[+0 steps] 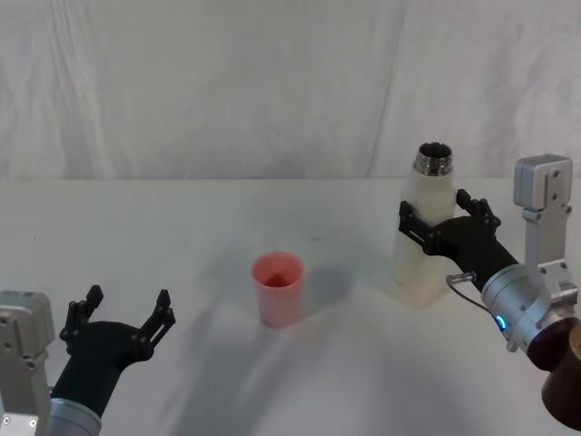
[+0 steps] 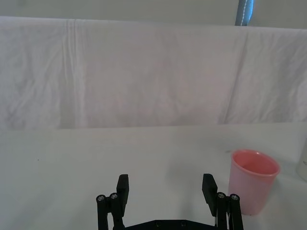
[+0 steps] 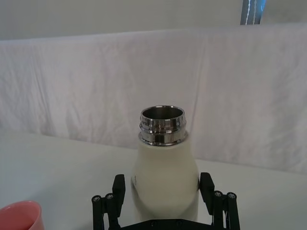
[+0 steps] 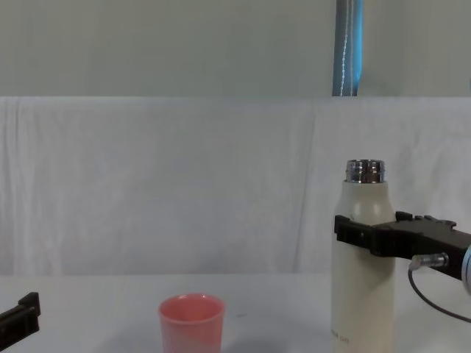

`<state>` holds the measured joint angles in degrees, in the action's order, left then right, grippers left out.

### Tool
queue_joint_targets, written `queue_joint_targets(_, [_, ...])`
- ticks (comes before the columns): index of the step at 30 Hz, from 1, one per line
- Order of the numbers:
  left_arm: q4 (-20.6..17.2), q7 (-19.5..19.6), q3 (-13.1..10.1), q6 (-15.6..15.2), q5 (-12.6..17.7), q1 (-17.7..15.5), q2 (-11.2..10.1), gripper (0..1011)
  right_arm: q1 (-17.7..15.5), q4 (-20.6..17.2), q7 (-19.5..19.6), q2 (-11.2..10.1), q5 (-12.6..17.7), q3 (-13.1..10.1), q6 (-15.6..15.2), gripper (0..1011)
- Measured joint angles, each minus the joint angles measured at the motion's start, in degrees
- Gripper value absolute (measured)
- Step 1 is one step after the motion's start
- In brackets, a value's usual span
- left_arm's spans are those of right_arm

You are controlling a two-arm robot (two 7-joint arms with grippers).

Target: Grasp the thermos with one hand and pour water into the cup lid.

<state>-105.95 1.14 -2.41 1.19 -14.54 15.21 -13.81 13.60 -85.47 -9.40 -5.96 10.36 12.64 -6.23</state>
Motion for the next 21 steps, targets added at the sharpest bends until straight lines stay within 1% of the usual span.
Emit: queue_joint_targets(21, [0.00,0.00,0.00,0.00,0.00,0.00,0.00,1001,1.16,3.25,1.08,1.48,0.30,-0.03,-0.58,1001])
